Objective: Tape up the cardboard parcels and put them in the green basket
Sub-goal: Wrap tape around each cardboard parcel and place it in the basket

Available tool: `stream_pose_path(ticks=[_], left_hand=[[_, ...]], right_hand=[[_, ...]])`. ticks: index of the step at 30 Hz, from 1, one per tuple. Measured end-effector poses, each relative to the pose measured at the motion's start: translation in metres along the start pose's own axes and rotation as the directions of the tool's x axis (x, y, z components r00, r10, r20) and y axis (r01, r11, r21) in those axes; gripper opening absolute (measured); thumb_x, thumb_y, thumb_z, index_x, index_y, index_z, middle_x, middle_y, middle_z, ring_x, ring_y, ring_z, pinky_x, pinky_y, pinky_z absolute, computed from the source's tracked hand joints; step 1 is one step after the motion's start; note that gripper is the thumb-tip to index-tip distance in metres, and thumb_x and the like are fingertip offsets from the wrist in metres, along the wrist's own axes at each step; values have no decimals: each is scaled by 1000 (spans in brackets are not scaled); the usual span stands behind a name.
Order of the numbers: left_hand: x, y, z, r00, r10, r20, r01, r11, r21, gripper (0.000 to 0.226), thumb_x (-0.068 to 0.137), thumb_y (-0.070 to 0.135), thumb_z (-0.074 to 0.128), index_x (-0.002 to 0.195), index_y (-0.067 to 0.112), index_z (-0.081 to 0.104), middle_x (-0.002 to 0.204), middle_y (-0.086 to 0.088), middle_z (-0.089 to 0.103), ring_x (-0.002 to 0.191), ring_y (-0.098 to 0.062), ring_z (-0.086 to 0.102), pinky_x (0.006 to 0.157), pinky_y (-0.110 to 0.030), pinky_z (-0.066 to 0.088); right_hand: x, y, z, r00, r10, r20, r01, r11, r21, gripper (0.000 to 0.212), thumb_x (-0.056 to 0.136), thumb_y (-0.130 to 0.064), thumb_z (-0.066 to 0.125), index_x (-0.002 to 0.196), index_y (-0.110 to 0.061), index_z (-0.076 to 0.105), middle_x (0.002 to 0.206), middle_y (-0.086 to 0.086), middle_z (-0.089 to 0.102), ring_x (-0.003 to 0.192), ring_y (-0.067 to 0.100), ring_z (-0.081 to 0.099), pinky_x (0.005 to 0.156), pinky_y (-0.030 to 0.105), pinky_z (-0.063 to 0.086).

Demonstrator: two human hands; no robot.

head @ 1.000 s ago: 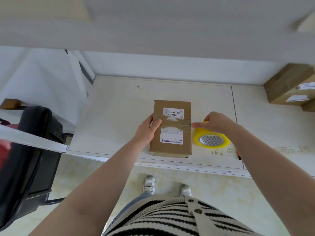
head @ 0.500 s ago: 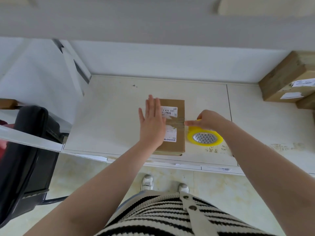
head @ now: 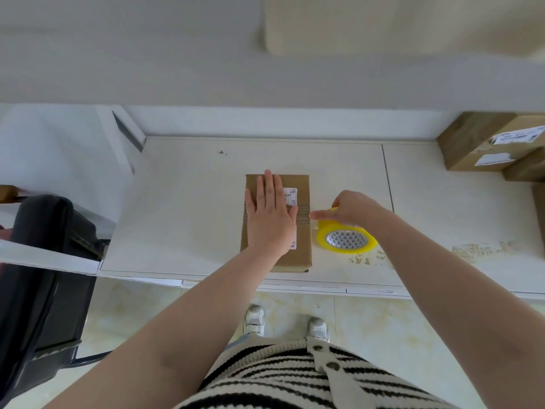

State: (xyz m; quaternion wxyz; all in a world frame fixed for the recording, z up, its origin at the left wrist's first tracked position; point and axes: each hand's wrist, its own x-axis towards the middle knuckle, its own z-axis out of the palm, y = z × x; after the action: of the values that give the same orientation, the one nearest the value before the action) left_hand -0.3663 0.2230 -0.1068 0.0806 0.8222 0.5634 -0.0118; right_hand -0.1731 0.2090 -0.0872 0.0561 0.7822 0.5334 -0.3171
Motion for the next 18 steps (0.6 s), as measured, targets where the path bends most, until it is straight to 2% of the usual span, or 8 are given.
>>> stream_pose_path(ticks=[4,6,8,10,13,18], left_hand=[[1,9,-4,995,-83,53,86,994,-73,70,104,50,19,156,19,-16,160,-19,-25,150,-35,-18,116,-60,-10],[-1,15,-4,988,-126,92,137,982,-128,71,99,60,12,154,27,-19,159,-18,-29,149,-35,-22,113,-65,-12],[-1,16,-5,977,-150,154,174,973,-154,86,84,78,-2,153,30,-22,158,-18,-32,147,-34,-27,111,-66,-14],[1,13,-7,967,-165,192,195,969,-151,108,63,91,-12,151,31,-26,156,-18,-35,145,-35,-31,110,-67,-15],[0,1,-7,973,-156,169,179,976,-126,122,50,100,-11,150,32,-29,155,-18,-37,144,-37,-33,109,-68,-15],[-7,-8,-5,984,-107,143,123,986,-111,127,46,103,-6,150,33,-28,155,-17,-38,143,-36,-35,112,-67,-13]], right_hand=[[-2,0,0,1000,-14,-18,14,1000,17,73,59,-91,55,70,-19,62,64,-1,63,62,16,61,56,29,41],[-4,1,1,999,-26,-32,26,1000,15,73,60,-90,53,69,-18,62,64,-2,63,62,16,60,55,28,39],[-5,6,0,998,-67,-21,68,997,38,71,65,-87,53,69,-17,60,64,-3,61,61,13,57,57,29,40],[-8,13,-2,986,-165,26,160,977,140,64,76,-76,56,67,-13,56,59,1,53,56,14,50,58,31,38],[-17,25,-7,967,-256,5,244,928,281,53,88,-58,58,58,-15,47,54,-2,35,51,14,35,56,31,29],[-31,28,-18,981,-188,-56,195,966,170,60,83,-65,59,61,-9,56,56,2,46,53,18,46,55,29,35]])
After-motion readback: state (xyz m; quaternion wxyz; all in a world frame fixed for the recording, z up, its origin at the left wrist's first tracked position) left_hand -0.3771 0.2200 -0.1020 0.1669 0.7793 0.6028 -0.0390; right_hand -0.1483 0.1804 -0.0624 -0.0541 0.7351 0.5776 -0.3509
